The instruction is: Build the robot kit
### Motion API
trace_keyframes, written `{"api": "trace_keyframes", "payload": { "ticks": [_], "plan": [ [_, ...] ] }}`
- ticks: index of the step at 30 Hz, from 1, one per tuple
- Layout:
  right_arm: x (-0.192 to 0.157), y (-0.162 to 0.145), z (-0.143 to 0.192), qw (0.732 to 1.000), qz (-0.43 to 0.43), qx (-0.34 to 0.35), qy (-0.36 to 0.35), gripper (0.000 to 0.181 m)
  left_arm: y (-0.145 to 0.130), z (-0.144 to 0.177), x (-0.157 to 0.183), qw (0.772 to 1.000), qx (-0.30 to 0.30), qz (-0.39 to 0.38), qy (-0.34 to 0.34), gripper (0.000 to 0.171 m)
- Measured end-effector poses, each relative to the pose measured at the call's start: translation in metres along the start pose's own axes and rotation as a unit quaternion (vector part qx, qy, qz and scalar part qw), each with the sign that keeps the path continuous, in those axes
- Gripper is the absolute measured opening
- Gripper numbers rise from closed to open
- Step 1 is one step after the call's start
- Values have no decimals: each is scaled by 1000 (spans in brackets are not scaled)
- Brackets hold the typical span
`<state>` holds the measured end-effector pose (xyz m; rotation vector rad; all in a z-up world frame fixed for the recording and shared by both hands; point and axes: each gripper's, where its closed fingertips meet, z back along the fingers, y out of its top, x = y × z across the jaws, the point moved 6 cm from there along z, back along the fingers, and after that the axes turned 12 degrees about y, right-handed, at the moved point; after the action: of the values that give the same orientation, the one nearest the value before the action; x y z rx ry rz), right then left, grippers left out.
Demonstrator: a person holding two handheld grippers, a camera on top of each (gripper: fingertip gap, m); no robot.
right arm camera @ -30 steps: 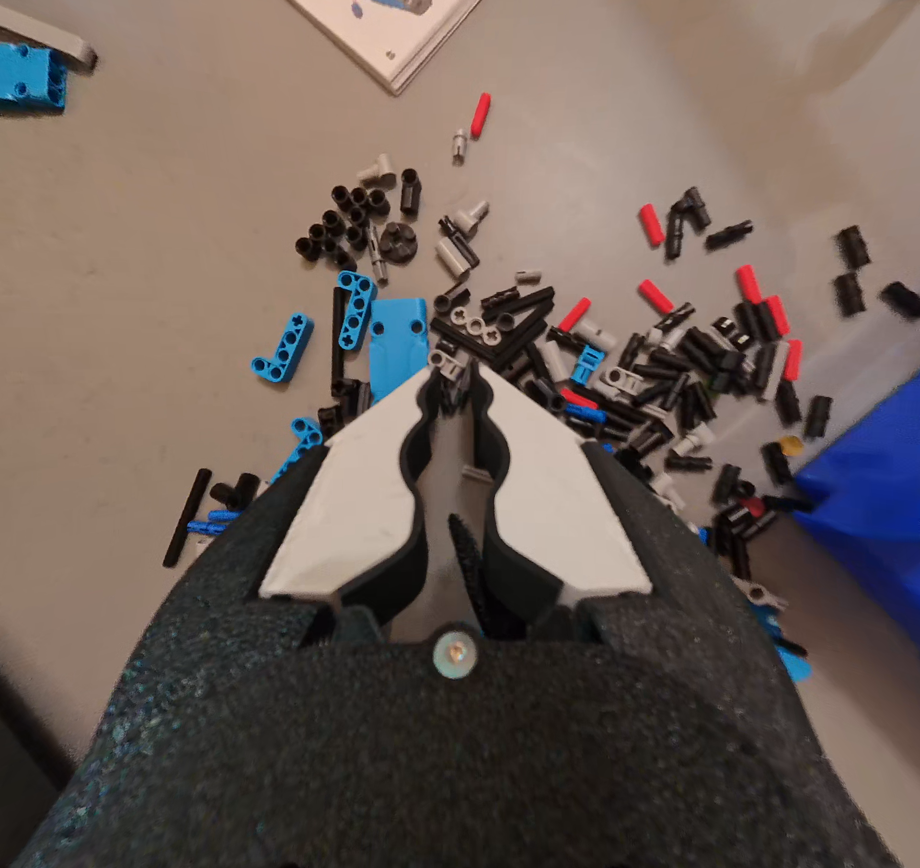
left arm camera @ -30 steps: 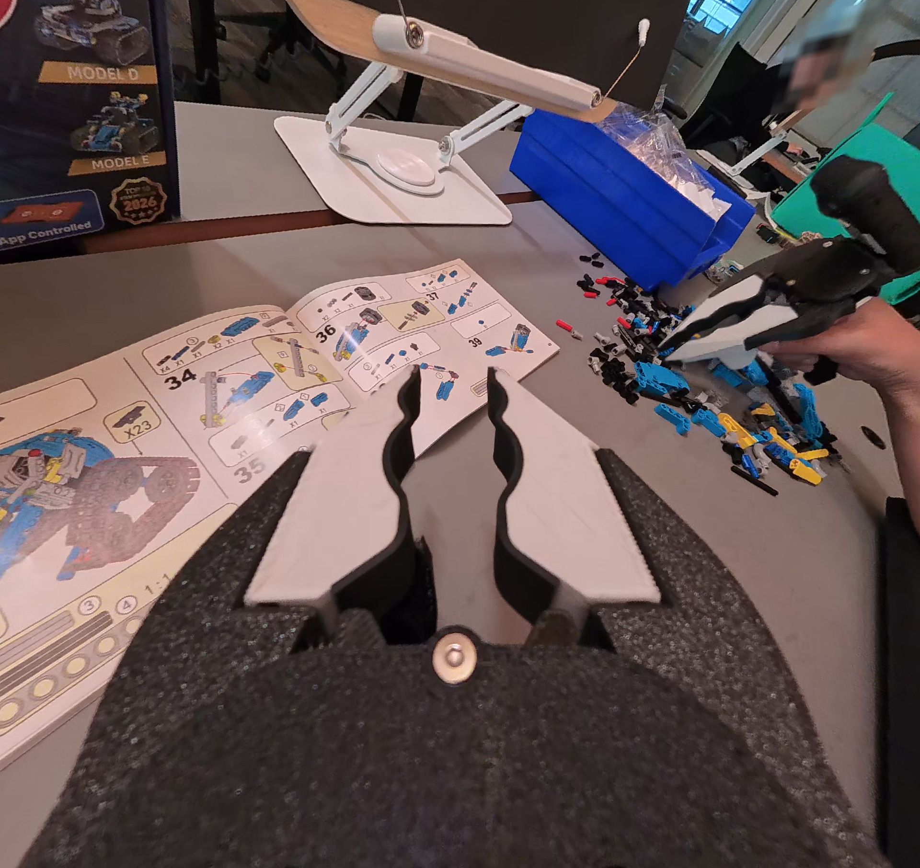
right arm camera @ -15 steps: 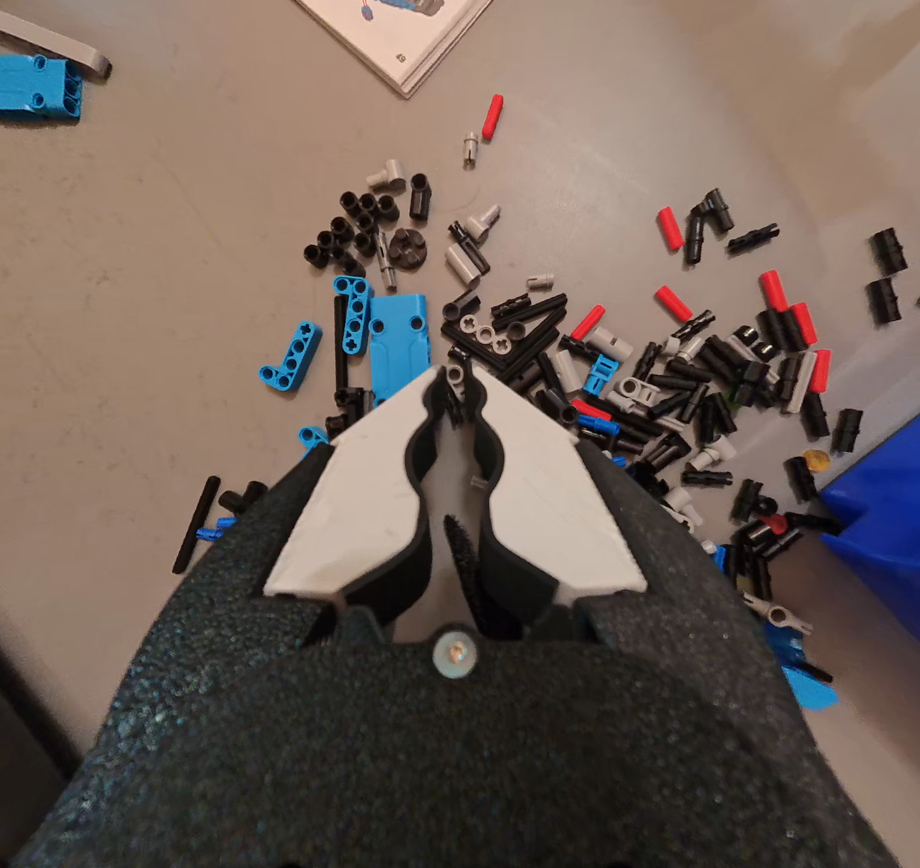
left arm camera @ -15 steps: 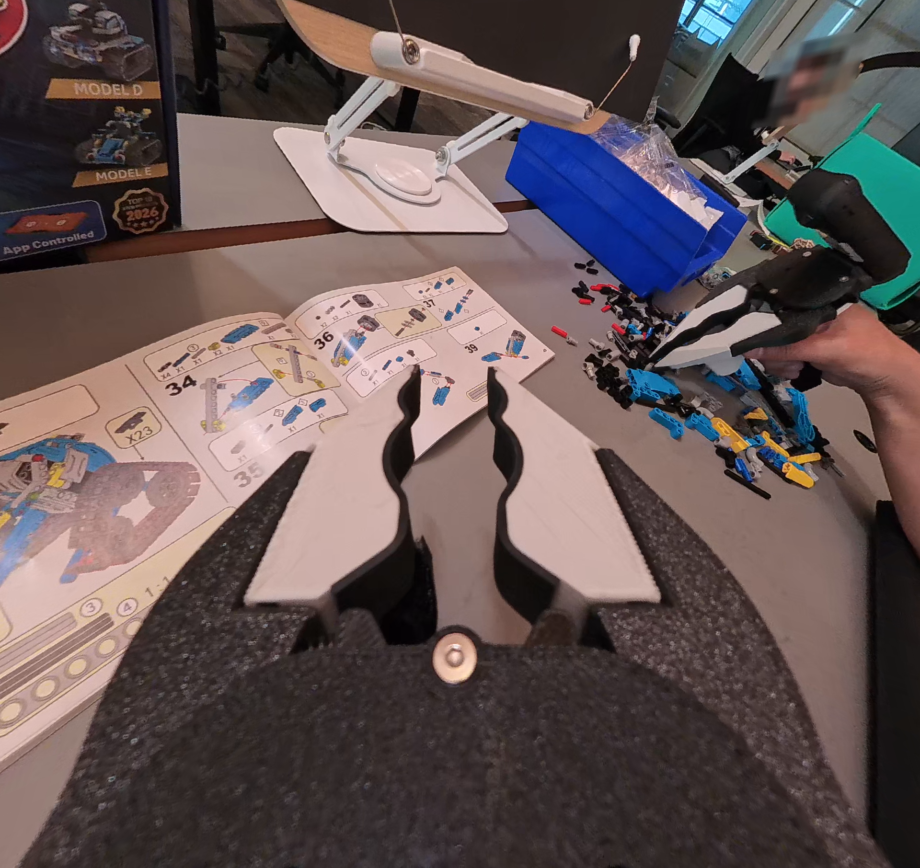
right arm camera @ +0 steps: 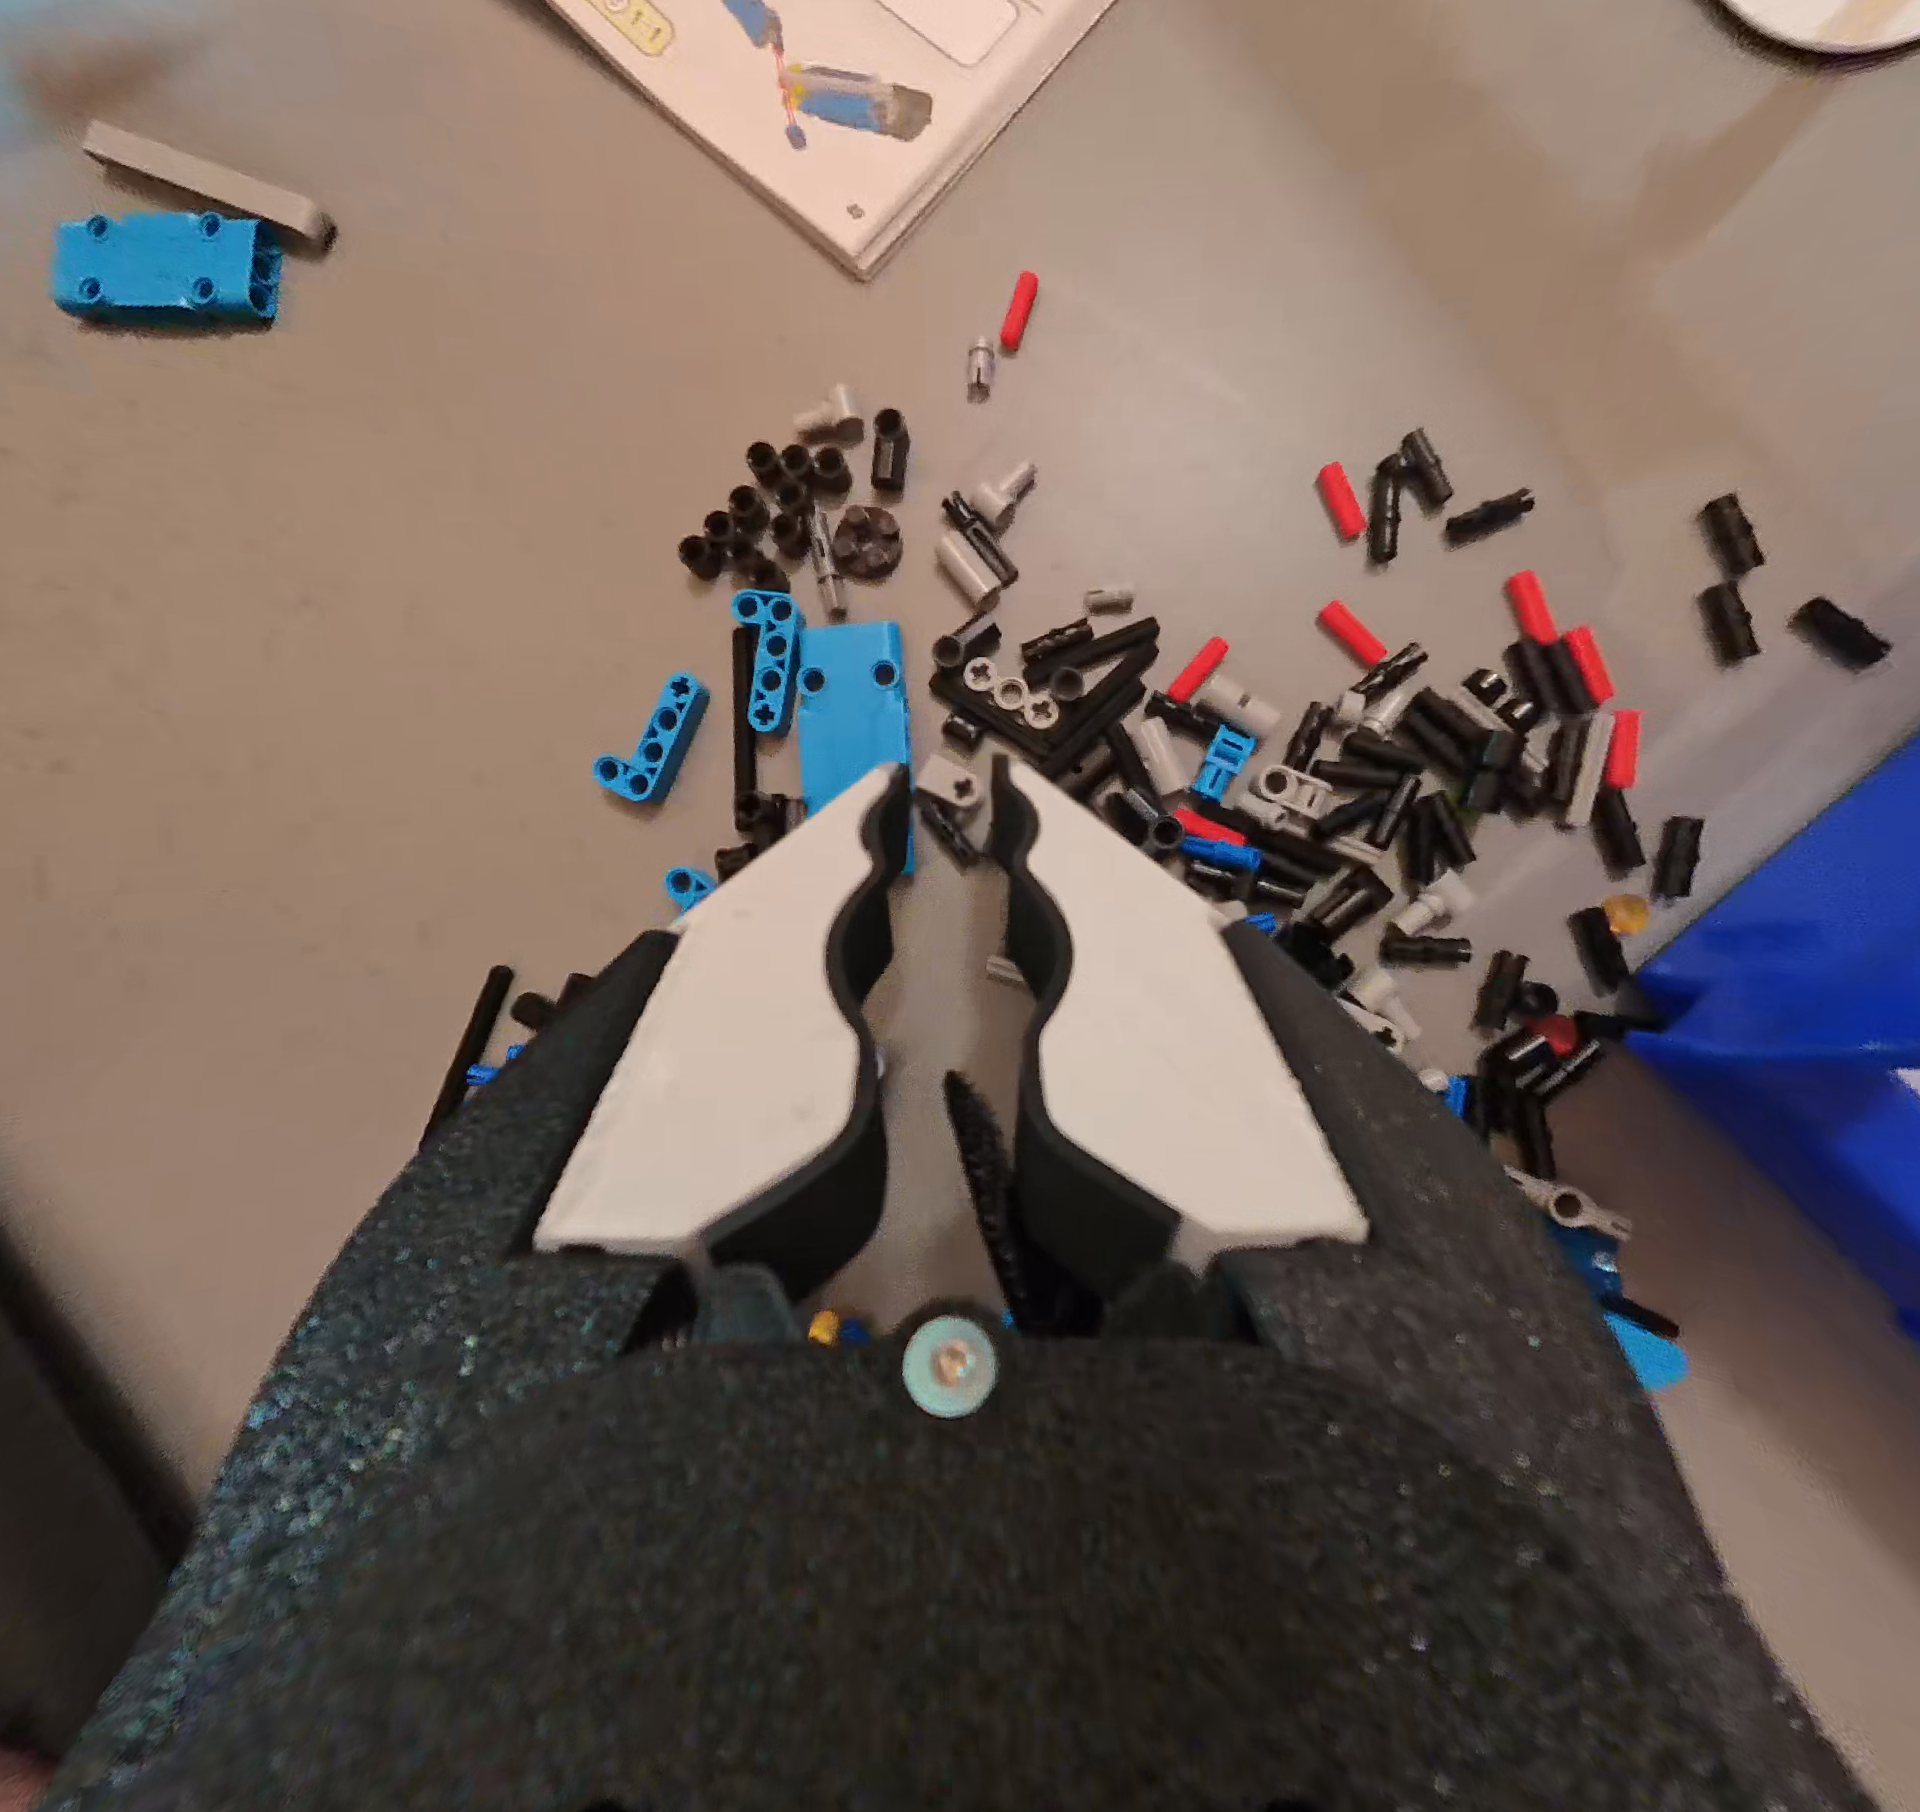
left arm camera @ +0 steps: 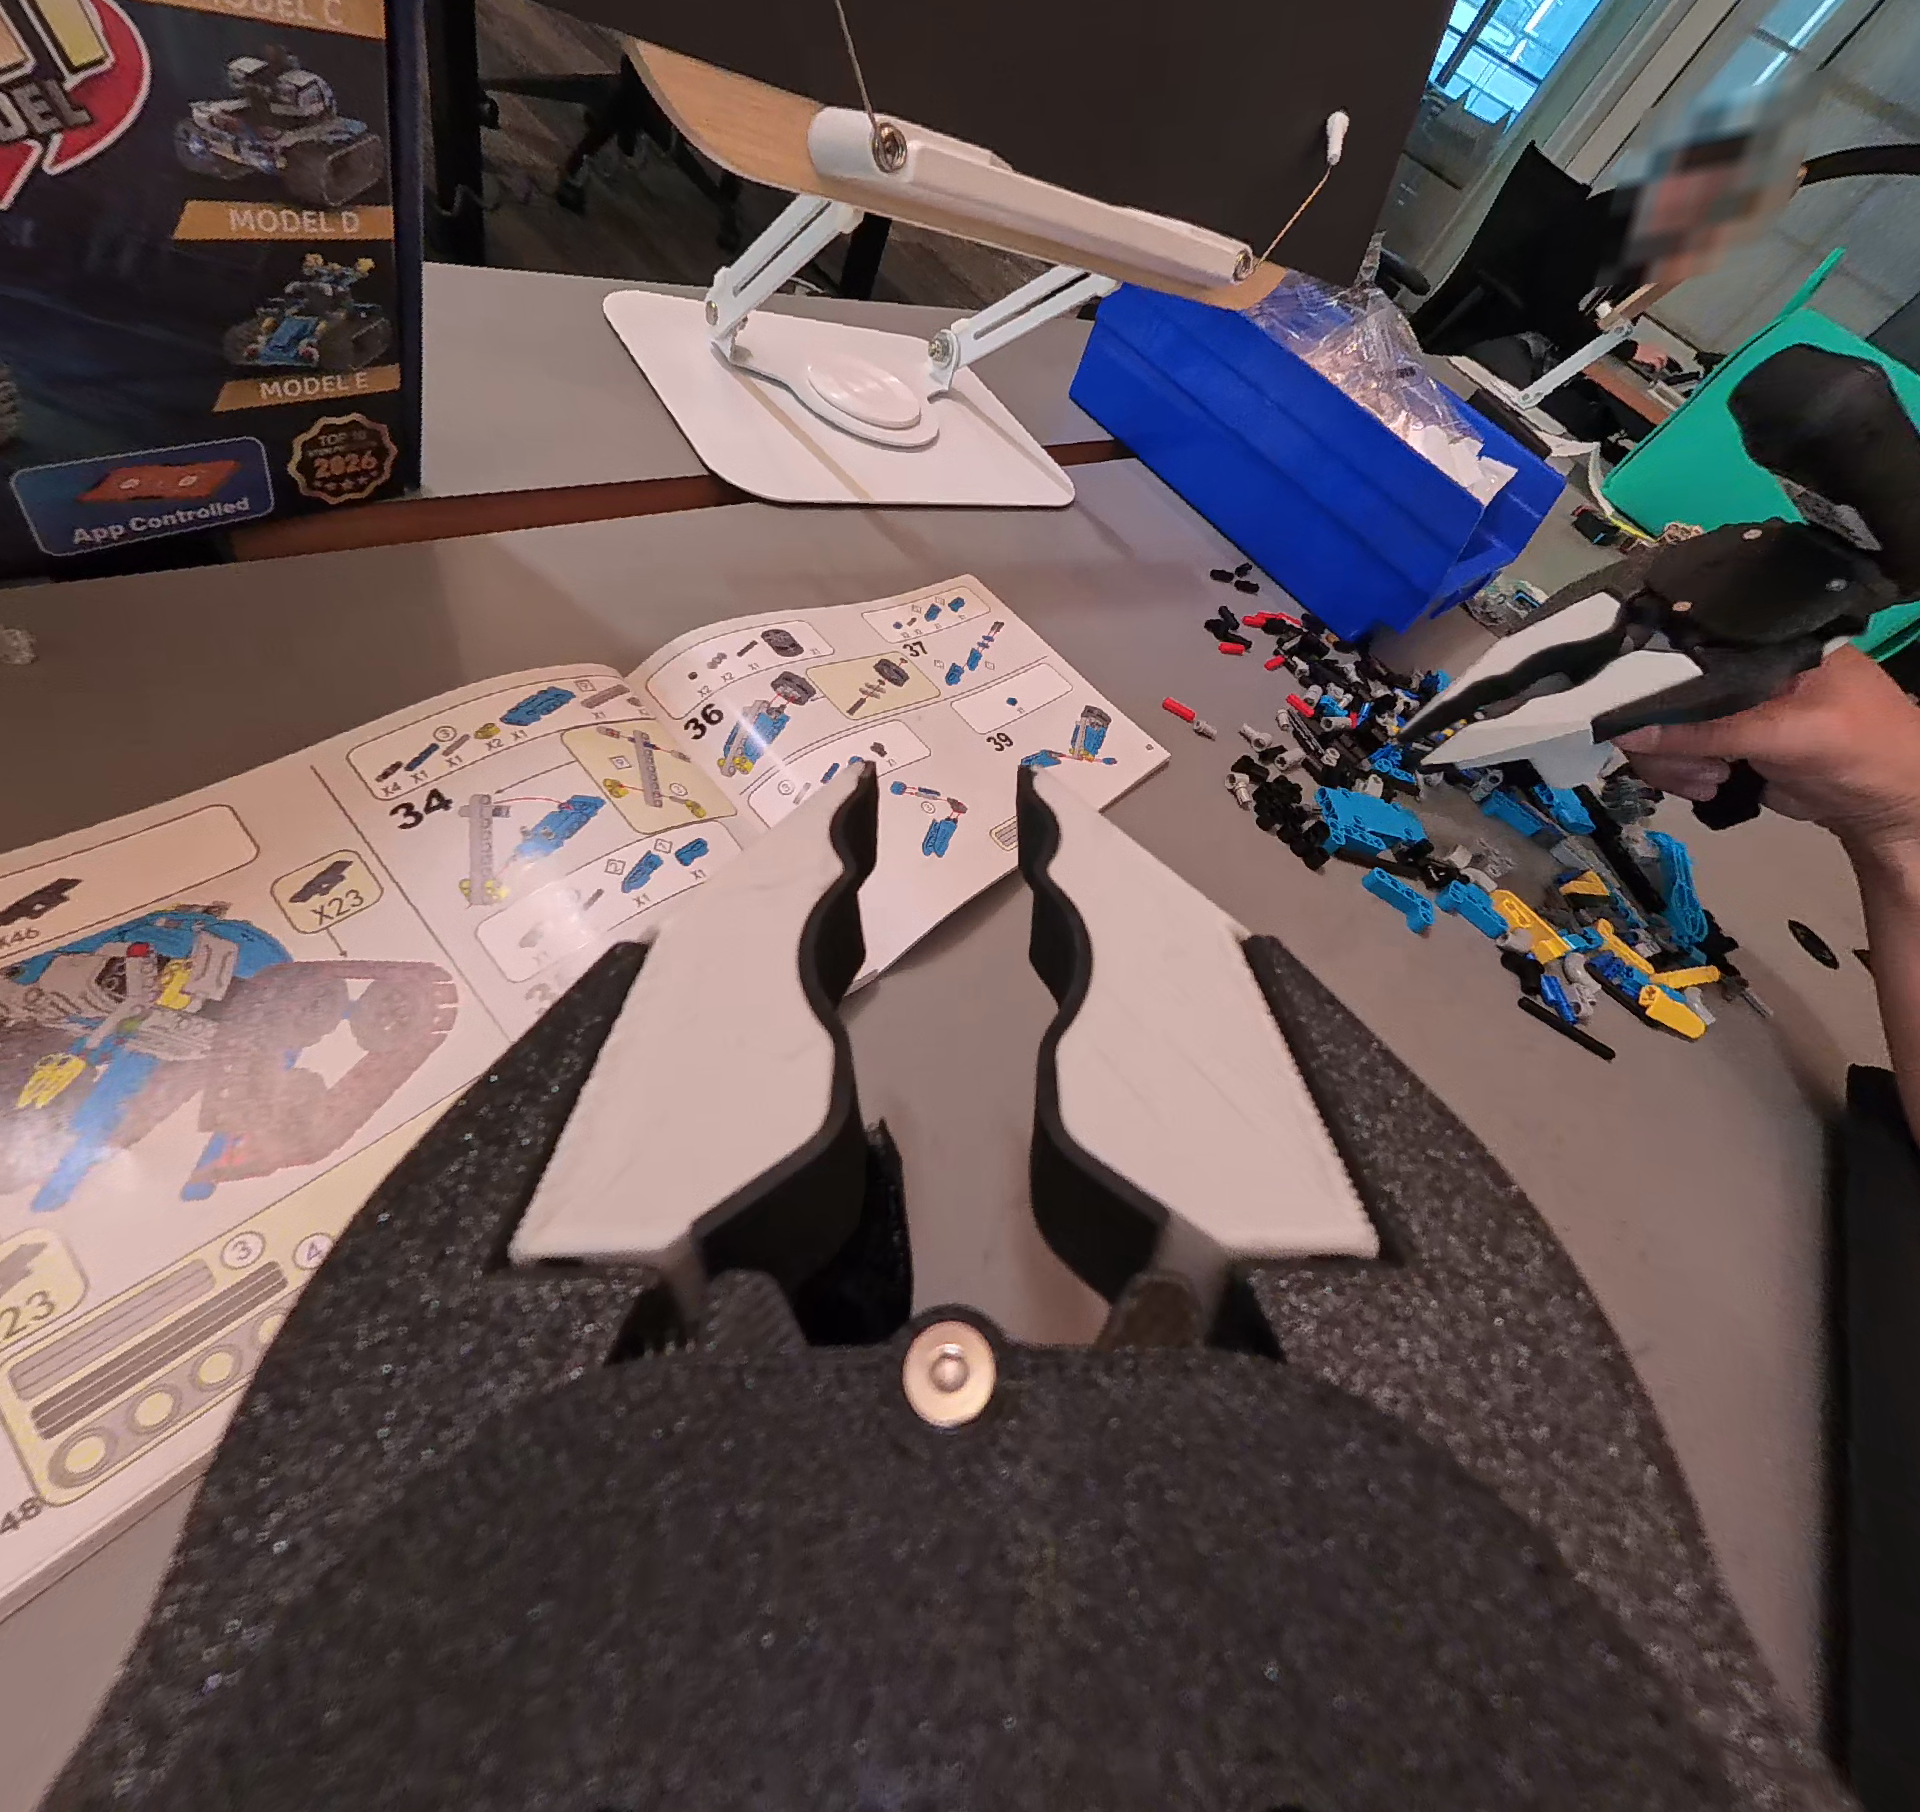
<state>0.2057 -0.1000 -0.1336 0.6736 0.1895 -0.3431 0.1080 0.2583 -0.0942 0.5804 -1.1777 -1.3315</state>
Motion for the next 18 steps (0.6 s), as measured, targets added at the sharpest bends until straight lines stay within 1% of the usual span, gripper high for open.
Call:
{"api": "trace_keyframes", "payload": {
  "ticks": [2,6,7,10,12,18],
  "plan": [
    [-1,-1,-4,1000,2,-8,6,15,-1,-1,0,1000,-3,1,-1,26],
    [3,-5,-18,999,4,-44,-5,15,-3,-2,2,1000,-7,-2,-3,26],
    [2,-4,-19,999,4,-37,3,12,-2,-2,3,1000,-6,-3,-3,26],
    [2,-4,-19,999,4,-43,-2,8,-1,-1,3,1000,-3,-4,-2,26],
    [3,-4,-17,999,8,-45,-10,0,0,0,2,1000,-1,-2,-2,26],
    [3,-2,-11,999,11,-32,-17,0,2,2,0,1000,4,1,0,26]
  ]
}}
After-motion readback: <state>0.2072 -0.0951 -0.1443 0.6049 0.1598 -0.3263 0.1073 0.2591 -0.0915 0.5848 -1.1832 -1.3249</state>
